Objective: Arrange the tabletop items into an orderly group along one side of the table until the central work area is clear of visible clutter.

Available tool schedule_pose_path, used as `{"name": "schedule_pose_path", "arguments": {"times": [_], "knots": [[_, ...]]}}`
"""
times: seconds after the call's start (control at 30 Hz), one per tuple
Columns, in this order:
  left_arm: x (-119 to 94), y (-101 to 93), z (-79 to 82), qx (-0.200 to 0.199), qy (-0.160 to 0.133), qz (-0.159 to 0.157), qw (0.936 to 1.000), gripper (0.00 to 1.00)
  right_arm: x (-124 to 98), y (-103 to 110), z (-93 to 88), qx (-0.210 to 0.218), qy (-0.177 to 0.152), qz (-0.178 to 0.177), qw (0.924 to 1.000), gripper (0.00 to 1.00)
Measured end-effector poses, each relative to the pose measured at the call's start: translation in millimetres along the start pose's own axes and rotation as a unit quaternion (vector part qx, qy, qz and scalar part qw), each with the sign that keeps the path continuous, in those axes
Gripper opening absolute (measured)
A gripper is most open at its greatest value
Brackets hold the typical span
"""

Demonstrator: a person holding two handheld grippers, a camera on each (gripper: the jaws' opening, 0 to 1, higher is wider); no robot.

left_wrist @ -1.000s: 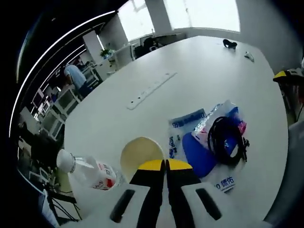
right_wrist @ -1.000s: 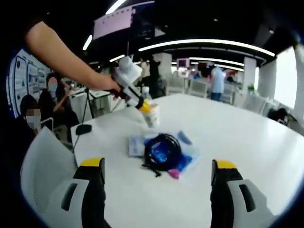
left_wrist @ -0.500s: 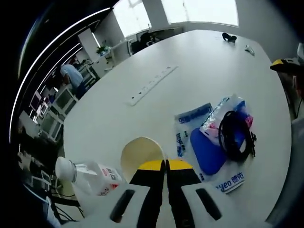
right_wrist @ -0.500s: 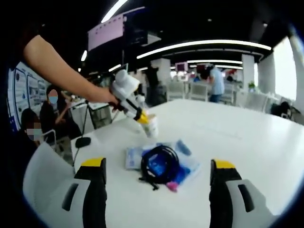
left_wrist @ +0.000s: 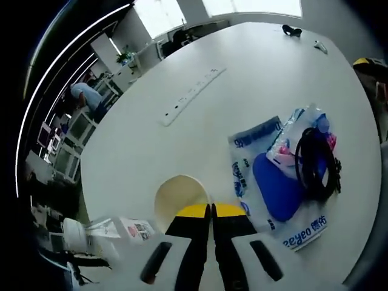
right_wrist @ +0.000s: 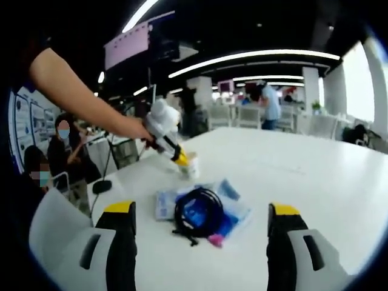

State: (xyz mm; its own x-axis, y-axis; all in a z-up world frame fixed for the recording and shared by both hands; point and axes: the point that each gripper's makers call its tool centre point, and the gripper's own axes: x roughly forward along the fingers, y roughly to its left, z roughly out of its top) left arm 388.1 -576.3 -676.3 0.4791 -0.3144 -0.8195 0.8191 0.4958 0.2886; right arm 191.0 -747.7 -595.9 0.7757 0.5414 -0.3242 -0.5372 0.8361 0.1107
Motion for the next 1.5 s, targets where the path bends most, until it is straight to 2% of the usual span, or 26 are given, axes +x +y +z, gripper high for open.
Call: {"name": "schedule_pose_path", "arguments": {"times": [0.33, 0.43, 0.53, 0.67, 0.93, 1.17, 1.23, 1.33, 1.5], "knots": [[4.3, 6.2, 4.0, -0.005, -0.006, 0.006, 0.9999, 0.02, 1.7, -5.2, -4.9, 0.010, 0.006, -0.003, 0.9999, 0.87], [3.9, 8.4, 3.9, -0.004, -0.011, 0.012, 0.9999, 0.07, 0.9, -7.0, -2.5, 0.013, 0.002, -0.006, 0.9999, 0.87], [1.1, 9.1, 5.6, -0.018, -0.020, 0.010, 0.9996, 0.14, 1.1, -7.1, -1.7, 0.014, 0.002, -0.005, 0.9999, 0.87], [-1.6, 7.7, 4.5, -0.020, -0.025, 0.006, 0.9995, 0.27, 0.8, -3.3, -1.3, 0.008, 0.003, 0.001, 1.0000, 0.86], [-10.8, 3.7, 3.1, -0.023, -0.039, 0.000, 0.9990, 0.33, -0.8, -3.5, -1.4, -0.013, 0.003, -0.001, 0.9999, 0.86], [-23.4, 5.8, 5.7, -0.026, -0.053, 0.010, 0.9982, 0.47, -1.9, -2.8, -2.0, -0.022, 0.006, -0.002, 0.9997, 0.86], [-28.6, 6.1, 7.0, -0.038, -0.060, 0.011, 0.9974, 0.48, -2.1, -1.5, 0.0, -0.022, 0.005, 0.000, 0.9997, 0.86], [-35.4, 5.5, 6.0, -0.035, -0.062, 0.014, 0.9974, 0.50, -3.5, 0.3, 8.2, -0.028, -0.002, 0.000, 0.9996, 0.86], [-45.5, 12.4, 7.1, -0.035, -0.069, 0.032, 0.9965, 0.61, -5.5, 1.9, 16.8, -0.034, -0.011, 0.002, 0.9994, 0.86]]}}
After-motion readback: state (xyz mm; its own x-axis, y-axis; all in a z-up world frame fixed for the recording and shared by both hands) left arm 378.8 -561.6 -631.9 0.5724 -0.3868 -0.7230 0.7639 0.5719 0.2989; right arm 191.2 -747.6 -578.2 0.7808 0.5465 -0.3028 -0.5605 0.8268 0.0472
